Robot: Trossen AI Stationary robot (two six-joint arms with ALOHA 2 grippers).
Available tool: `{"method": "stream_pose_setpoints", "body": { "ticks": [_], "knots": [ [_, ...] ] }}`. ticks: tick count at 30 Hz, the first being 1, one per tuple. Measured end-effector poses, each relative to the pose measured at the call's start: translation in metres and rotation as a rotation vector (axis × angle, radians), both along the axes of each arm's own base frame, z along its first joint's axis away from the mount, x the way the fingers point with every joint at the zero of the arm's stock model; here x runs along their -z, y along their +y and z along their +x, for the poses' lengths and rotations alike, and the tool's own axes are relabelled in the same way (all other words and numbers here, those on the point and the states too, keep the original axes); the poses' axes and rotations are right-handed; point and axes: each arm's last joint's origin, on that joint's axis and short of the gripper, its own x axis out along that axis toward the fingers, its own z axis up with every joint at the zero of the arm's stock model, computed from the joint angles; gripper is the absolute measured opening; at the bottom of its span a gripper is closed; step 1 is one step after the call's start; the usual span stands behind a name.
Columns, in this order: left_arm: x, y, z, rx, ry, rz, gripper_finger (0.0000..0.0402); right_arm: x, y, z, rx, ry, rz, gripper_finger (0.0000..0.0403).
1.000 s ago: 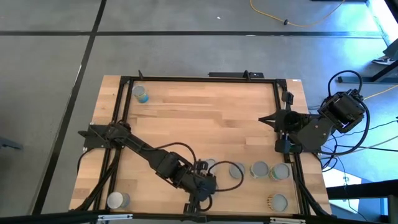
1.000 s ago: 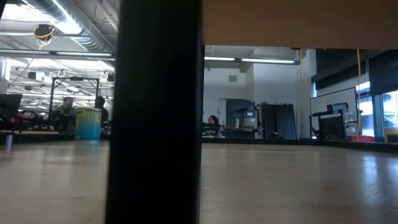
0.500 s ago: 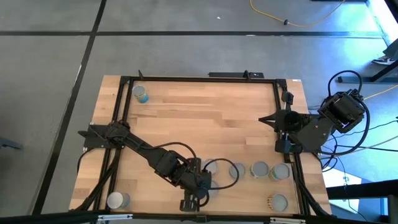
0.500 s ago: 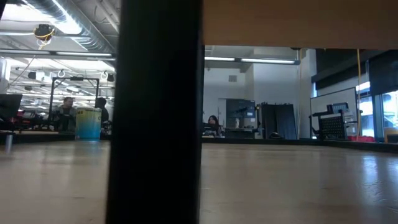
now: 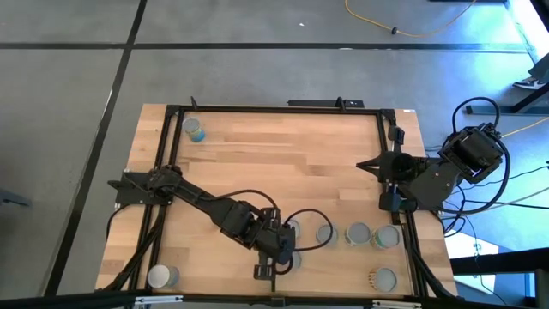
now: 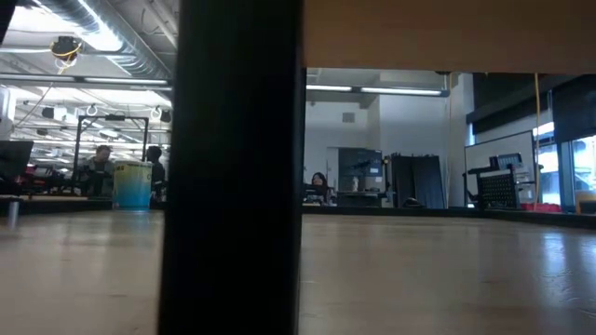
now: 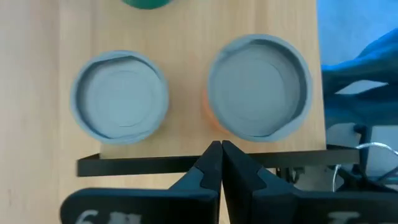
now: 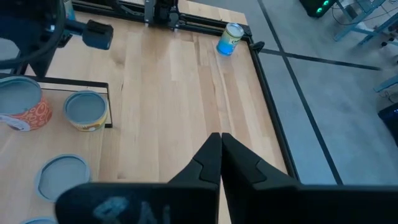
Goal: Pick and place cans onto a shelf
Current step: Put the orange canned meatballs on the shelf aligned with the other white canned mixed vegetables
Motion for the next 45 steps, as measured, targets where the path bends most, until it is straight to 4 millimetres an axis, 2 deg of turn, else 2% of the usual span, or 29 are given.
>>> {"method": "stream_pose_setpoints", "body": {
  "ticks": [13, 23, 40, 45],
  "knots": [
    [0.004, -0.003, 0.001, 0.025, 0.032, -0.032, 0.0000, 0.000, 0.000, 0.000, 0.000, 0.000, -0.001, 0.0010],
    [0.020, -0.010, 0.012, 0.047, 0.052, -0.092, 0.0000, 0.000, 0.000, 0.000, -0.001, 0.000, -0.001, 0.0010],
    [0.013, -0.014, 0.025, 0.145, -0.123, -0.069, 0.0000, 0.000, 0.000, 0.000, -0.011, 0.009, 0.008, 0.0010],
    [0.013, -0.014, 0.024, 0.105, -0.113, -0.075, 0.0000, 0.000, 0.002, 0.001, -0.027, 0.004, 0.033, 0.0010]
  ]
}}
